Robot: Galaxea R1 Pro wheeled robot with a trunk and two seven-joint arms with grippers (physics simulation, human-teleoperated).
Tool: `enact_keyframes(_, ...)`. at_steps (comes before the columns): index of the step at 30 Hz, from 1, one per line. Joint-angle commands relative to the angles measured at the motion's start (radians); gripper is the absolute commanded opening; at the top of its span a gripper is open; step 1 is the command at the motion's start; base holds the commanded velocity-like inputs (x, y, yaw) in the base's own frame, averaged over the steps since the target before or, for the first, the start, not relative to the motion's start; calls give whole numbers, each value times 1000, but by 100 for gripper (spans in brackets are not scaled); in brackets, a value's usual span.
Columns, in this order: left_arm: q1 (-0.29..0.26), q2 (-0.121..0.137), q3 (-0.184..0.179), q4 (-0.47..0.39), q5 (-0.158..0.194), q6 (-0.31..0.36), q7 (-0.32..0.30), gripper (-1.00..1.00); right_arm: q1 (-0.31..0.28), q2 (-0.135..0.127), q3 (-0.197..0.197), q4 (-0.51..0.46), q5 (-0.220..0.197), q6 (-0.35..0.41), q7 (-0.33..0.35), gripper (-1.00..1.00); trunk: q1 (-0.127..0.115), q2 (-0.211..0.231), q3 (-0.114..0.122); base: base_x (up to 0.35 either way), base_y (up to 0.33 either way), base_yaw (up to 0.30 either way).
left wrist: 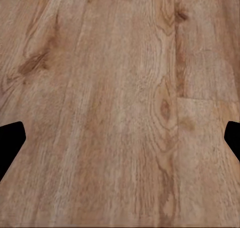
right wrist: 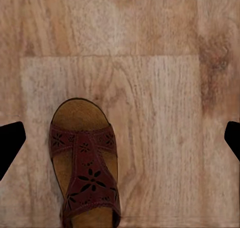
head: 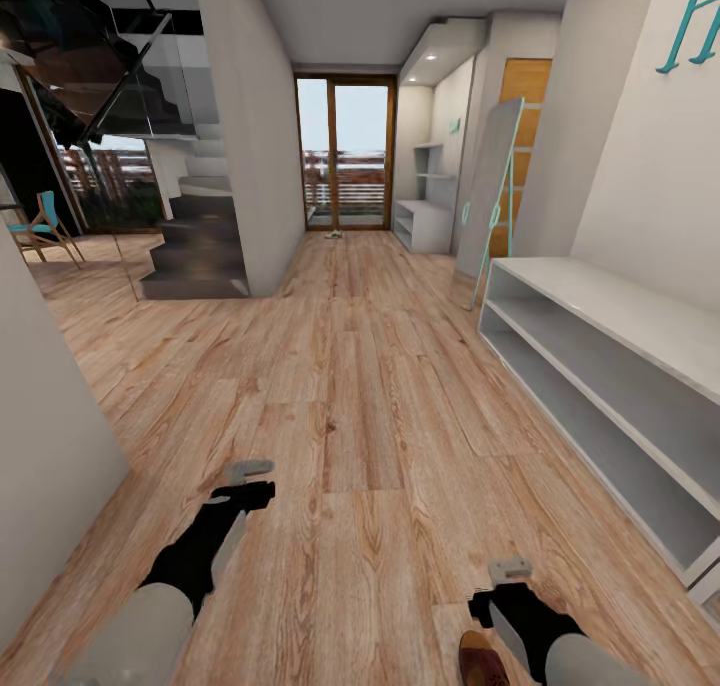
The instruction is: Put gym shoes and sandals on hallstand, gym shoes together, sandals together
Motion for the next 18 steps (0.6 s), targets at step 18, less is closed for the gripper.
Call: enact_keyframes(18, -159, -11, 2, 296, 7, -290, 16, 100, -47, -18, -3, 133, 7, -164, 10, 100, 0, 0, -1, 0, 0, 0)
